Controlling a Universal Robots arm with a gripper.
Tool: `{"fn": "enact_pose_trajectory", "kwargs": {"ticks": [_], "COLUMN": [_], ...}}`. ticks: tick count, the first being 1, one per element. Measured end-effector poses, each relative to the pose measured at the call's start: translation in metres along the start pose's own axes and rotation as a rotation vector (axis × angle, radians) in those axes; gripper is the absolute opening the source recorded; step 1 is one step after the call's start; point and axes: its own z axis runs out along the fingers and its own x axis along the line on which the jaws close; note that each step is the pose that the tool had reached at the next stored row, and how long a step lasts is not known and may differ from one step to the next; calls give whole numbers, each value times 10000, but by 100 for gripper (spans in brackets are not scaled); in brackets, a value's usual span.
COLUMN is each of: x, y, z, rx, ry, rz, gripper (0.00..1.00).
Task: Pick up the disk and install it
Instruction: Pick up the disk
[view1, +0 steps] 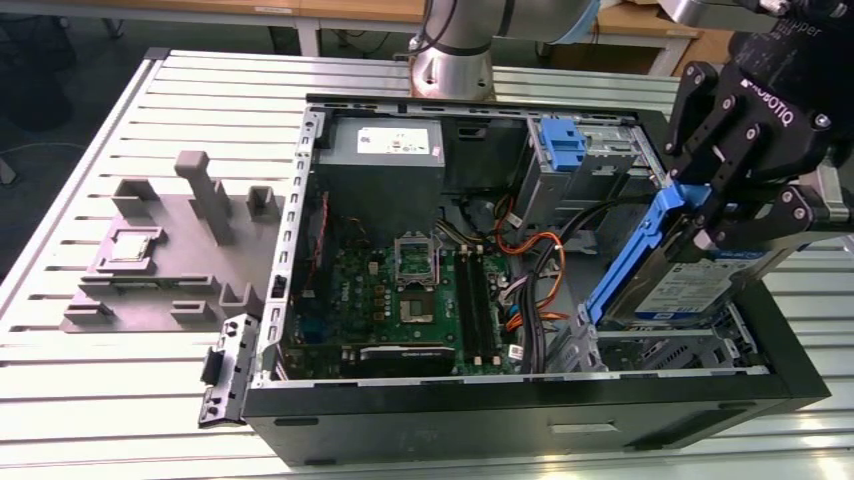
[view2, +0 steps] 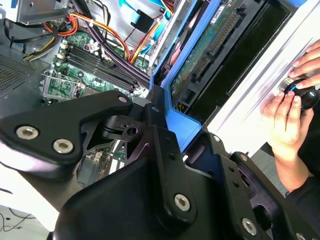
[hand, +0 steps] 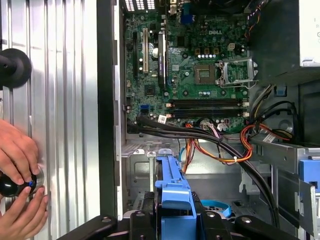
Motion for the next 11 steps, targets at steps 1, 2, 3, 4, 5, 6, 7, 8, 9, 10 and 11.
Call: {"fn": "enact_pose_trajectory", "kwargs": {"ticks": [1, 2, 3, 4, 5, 6, 7, 8, 9, 10, 11], "x": [0, 0, 0, 0, 0, 0, 0, -1, -1, -1, -1], "y": [0, 0, 0, 0, 0, 0, 0, 0, 0, 0, 0], "z": [0, 2, 5, 9, 14, 19, 25, 31, 38, 47, 56], "rx": [-1, 0, 0, 0, -1, -2, -3, -4, -5, -5, -5], "ry": [0, 0, -1, -1, 0, 0, 0, 0, -1, 0, -1], "rz": [0, 0, 0, 0, 0, 0, 0, 0, 0, -1, 0], "gripper": [37, 37, 37, 37, 37, 37, 37, 37, 37, 37, 37]}}
